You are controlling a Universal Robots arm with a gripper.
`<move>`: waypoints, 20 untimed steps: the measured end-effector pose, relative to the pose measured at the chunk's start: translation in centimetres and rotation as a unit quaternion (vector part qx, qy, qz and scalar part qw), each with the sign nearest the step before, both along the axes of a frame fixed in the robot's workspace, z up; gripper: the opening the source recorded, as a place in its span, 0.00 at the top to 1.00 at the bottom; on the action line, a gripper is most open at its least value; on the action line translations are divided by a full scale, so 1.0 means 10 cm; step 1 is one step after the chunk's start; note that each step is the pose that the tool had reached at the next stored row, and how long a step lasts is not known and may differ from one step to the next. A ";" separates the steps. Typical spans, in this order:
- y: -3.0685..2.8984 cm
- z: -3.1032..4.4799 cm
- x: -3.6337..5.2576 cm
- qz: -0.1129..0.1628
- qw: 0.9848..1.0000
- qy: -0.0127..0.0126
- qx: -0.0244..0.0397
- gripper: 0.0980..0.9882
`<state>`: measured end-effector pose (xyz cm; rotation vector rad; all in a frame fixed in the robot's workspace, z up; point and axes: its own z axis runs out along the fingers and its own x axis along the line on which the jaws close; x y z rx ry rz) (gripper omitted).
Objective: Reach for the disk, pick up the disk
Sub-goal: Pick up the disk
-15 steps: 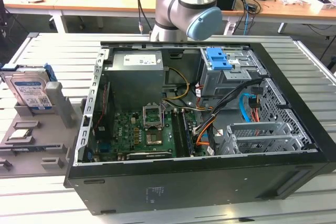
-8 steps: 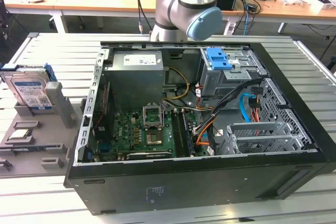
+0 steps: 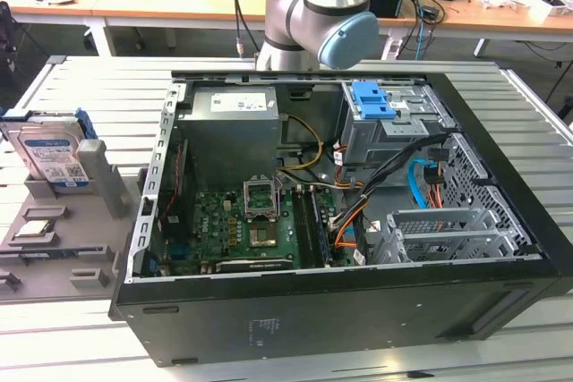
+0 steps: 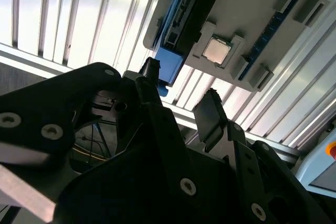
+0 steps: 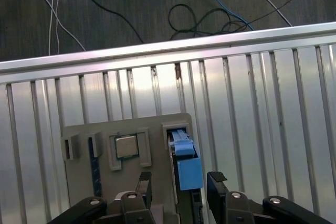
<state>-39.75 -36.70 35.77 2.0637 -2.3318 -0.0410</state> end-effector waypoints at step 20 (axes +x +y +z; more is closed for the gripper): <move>0.000 -0.127 0.000 0.000 1.000 0.000 0.000 0.50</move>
